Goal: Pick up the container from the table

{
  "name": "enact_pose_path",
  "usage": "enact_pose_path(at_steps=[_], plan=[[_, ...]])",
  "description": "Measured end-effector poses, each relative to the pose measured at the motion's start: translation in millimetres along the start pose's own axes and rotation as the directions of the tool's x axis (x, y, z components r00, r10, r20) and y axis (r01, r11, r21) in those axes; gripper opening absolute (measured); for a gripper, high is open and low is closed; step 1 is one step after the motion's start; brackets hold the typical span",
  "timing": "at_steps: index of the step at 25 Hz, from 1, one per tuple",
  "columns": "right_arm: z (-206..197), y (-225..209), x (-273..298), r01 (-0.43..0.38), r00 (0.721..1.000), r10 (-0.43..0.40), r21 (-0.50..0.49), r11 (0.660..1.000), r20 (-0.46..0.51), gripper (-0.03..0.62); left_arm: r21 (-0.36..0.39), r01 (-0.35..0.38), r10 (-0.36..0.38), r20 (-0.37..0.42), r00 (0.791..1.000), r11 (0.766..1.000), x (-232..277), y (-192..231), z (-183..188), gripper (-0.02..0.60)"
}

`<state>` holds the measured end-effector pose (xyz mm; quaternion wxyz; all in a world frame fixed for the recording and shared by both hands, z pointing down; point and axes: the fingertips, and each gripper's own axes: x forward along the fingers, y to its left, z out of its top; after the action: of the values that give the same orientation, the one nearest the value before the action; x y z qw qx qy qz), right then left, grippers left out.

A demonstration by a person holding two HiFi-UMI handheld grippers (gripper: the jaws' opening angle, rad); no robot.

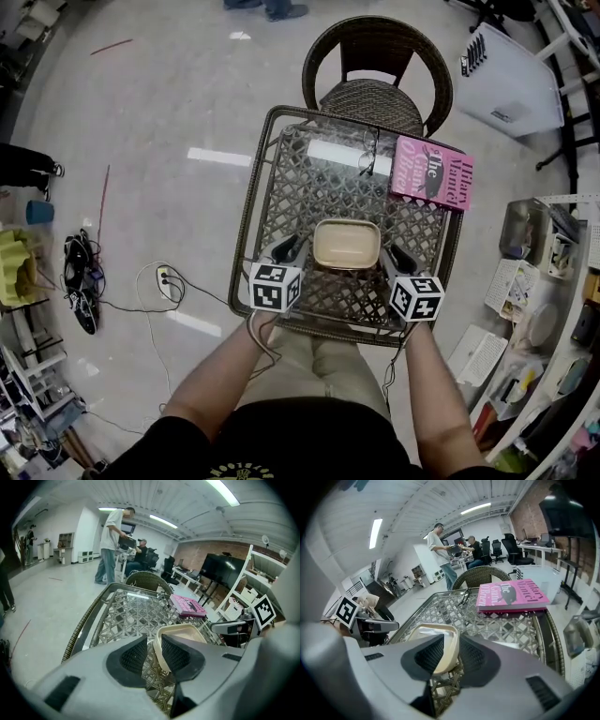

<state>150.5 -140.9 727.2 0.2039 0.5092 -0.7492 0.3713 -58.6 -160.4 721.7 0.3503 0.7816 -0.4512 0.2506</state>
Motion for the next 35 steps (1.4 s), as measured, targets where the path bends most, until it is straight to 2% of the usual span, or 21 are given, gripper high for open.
enact_pose_path(at_steps=[3, 15, 32, 35], plan=[[-5, -4, 7, -0.006, 1.0, 0.006, 0.02, 1.0, -0.018, 0.087, -0.019, 0.006, -0.006, -0.014, 1.0, 1.0, 5, 2, -5, 0.084], [-17, -7, 30, -0.028, 0.997, 0.031, 0.043, 0.999, -0.064, 0.089, -0.005, 0.011, -0.011, -0.048, 0.999, 1.0, 16, 2, -14, 0.091], [-26, -11, 40, -0.01, 0.996, 0.017, 0.078, 0.997, -0.085, 0.089, -0.017, 0.032, -0.033, -0.073, 0.997, 0.999, 22, 0, -25, 0.095], [-25, -8, 42, -0.001, 0.996, 0.007, 0.057, 0.998, -0.094, 0.059, -0.021, 0.043, -0.045, -0.078, 0.996, 0.999, 25, -2, -28, 0.097]])
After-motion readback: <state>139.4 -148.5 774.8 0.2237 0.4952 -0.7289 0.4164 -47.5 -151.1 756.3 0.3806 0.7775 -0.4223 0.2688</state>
